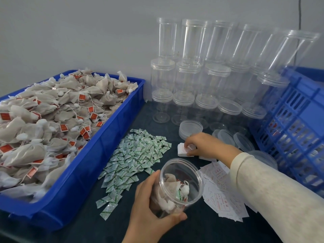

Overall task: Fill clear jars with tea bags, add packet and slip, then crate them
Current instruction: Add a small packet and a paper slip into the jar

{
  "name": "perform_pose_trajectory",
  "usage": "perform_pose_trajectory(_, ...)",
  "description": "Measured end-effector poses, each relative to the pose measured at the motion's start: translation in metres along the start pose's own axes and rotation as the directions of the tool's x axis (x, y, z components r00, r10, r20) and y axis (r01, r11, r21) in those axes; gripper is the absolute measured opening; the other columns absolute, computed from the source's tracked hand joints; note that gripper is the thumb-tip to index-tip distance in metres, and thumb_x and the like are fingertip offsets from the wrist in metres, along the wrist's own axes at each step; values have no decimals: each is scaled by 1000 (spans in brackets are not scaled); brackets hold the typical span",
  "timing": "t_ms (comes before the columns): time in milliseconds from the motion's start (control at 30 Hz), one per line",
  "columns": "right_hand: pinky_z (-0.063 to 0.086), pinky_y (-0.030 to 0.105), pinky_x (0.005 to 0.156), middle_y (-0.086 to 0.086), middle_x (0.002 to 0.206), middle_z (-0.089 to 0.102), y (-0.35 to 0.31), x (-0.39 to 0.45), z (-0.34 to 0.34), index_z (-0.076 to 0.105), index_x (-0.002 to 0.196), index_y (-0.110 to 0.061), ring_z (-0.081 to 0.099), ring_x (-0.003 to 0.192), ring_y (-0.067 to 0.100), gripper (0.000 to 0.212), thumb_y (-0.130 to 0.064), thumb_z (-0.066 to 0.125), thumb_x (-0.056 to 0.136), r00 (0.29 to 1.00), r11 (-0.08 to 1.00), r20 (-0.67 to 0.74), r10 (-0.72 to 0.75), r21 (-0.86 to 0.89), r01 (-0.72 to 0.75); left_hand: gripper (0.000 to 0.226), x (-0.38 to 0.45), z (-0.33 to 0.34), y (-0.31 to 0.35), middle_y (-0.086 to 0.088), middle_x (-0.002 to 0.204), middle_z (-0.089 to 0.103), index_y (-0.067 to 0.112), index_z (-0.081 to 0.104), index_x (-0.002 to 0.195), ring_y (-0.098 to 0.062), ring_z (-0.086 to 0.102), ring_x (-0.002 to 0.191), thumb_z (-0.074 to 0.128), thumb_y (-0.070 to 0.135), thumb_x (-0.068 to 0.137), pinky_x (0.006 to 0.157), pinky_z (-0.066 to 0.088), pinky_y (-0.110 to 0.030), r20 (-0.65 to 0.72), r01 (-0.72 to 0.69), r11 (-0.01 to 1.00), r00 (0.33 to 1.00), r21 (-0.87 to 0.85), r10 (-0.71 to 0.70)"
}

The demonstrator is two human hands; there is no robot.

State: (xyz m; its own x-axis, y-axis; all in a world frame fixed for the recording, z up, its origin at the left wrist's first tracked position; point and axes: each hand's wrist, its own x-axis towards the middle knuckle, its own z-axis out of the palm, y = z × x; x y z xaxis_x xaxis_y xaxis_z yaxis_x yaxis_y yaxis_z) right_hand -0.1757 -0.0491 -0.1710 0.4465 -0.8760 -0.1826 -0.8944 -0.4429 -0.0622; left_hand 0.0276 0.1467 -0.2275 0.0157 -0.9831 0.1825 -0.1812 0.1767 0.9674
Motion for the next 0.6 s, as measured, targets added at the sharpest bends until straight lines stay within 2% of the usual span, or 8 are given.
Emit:
perform_pose_trajectory(200,51,32,86,-5,123,64,0,-1,-3,65,121,-31,58,106,15,34,-42,64,89,1000,1000,31,-3,-16,3,102,-1,-1,-1,34,117,47,61,45,123,11,49,115,89,43,34,84,39,0,0,16,1000,1000,-16,-16)
perform_pose_trajectory(400,43,23,79,-8,119,65,0,2,-9,68,117,-31,56,100,10,28,-39,63,91,997,1000,78,-18,19,16,105,-1,-2,3,19,125,48,46,46,129,13,50,113,88,41,33,82,40,0,21,49,998,999,-38,-48)
perform_pose_trajectory(533,48,29,89,-6,119,67,0,0,-12,69,118,-26,59,103,13,26,-33,57,96,996,999,90,-7,50,2,105,-1,-1,5,18,126,48,44,47,129,13,49,113,87,39,33,83,39,0,15,51,998,999,-43,-51)
perform_pose_trajectory(600,49,30,86,-3,117,67,0,-1,-11,68,117,-21,60,99,15,26,-28,53,97,997,999,71,17,47,-21,103,-2,-1,6,17,126,48,44,47,128,14,49,112,88,36,34,82,38,1,10,50,997,999,-51,-50)
